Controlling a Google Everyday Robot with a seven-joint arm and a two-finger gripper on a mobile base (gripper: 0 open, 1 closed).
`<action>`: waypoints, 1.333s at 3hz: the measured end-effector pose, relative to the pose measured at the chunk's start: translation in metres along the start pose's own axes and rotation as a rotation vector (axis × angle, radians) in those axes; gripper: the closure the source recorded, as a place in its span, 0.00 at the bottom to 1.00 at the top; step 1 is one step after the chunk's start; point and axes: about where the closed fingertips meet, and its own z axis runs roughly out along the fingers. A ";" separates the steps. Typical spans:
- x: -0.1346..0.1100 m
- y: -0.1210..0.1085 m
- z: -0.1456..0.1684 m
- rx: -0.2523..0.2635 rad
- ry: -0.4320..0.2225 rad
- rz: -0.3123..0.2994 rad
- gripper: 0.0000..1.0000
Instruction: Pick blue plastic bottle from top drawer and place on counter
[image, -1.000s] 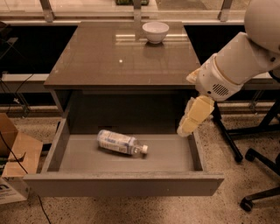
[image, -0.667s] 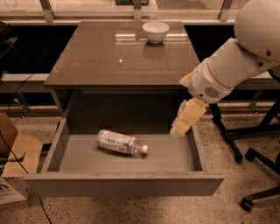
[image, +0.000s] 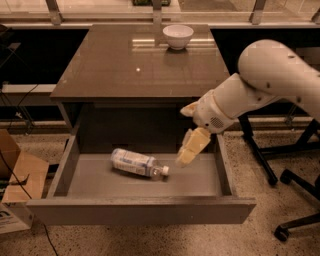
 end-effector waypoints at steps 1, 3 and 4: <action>0.002 -0.005 0.047 -0.073 -0.104 -0.031 0.00; -0.019 -0.013 0.134 -0.119 -0.210 0.011 0.00; -0.029 -0.012 0.180 -0.116 -0.218 0.082 0.00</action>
Offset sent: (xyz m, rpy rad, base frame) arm 0.0357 0.0902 -0.1008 0.2786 0.0374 0.0890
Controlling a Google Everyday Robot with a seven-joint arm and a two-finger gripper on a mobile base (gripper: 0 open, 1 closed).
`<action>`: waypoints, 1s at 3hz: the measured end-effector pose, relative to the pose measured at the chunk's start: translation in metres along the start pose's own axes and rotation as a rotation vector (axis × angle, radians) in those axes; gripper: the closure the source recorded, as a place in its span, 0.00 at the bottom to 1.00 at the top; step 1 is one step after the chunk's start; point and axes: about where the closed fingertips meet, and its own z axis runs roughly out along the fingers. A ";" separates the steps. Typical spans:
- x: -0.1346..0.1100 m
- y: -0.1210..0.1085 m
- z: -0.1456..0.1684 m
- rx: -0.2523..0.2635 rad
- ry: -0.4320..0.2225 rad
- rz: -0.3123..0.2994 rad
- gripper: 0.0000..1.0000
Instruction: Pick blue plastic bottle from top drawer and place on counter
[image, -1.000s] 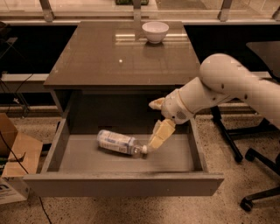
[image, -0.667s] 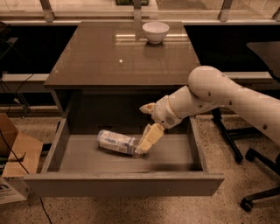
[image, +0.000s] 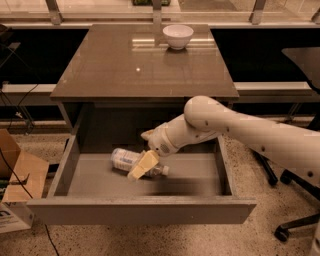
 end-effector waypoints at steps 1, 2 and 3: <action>0.016 0.000 0.041 0.006 0.019 0.068 0.00; 0.041 -0.005 0.049 0.022 0.038 0.126 0.18; 0.051 -0.012 0.028 0.071 0.015 0.123 0.42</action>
Offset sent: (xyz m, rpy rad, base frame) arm -0.0015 -0.0069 -0.0914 -0.0645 0.1323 -0.1576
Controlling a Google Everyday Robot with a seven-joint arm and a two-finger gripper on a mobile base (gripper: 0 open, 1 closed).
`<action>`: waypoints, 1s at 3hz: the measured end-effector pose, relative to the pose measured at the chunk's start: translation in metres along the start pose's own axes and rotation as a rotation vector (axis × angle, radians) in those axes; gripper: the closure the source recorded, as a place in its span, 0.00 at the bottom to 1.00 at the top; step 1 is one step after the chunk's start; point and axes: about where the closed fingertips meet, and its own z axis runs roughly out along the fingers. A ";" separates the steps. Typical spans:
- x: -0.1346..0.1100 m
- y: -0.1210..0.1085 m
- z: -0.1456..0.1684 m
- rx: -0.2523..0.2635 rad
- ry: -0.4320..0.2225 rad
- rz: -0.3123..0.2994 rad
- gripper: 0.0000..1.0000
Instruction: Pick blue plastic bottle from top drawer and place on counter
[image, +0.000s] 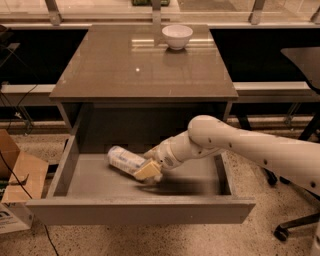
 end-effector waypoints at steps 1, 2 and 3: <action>0.005 -0.010 -0.024 0.052 -0.031 -0.002 0.64; -0.013 -0.009 -0.045 0.099 -0.062 -0.010 0.88; -0.040 0.002 -0.057 0.098 -0.075 -0.009 1.00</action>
Offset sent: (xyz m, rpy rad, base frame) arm 0.0152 -0.0382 0.0758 0.0373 -0.1478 -0.1315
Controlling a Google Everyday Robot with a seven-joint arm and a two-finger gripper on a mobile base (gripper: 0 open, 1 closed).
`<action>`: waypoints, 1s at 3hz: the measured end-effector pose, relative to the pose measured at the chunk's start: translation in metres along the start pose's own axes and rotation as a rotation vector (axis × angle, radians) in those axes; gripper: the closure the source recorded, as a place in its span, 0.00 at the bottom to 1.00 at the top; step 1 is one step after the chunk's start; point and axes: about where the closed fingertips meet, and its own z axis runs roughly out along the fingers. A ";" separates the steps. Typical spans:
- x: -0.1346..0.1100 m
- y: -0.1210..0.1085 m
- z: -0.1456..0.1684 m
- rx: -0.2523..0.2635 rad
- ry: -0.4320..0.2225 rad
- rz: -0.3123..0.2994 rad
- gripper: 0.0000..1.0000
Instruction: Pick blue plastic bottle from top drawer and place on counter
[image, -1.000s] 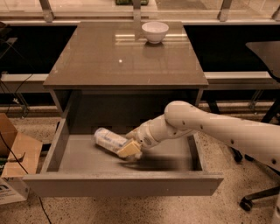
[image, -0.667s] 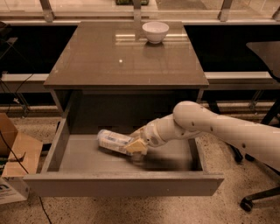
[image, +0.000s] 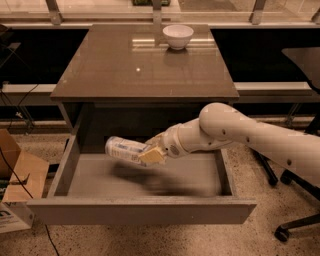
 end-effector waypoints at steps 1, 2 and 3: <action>-0.037 -0.001 -0.048 0.023 -0.011 -0.067 1.00; -0.078 -0.008 -0.109 0.049 -0.032 -0.182 1.00; -0.120 -0.026 -0.159 0.064 -0.070 -0.306 1.00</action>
Offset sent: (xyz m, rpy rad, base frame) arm 0.0282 -0.0853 0.2325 -0.0367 -0.3644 0.1370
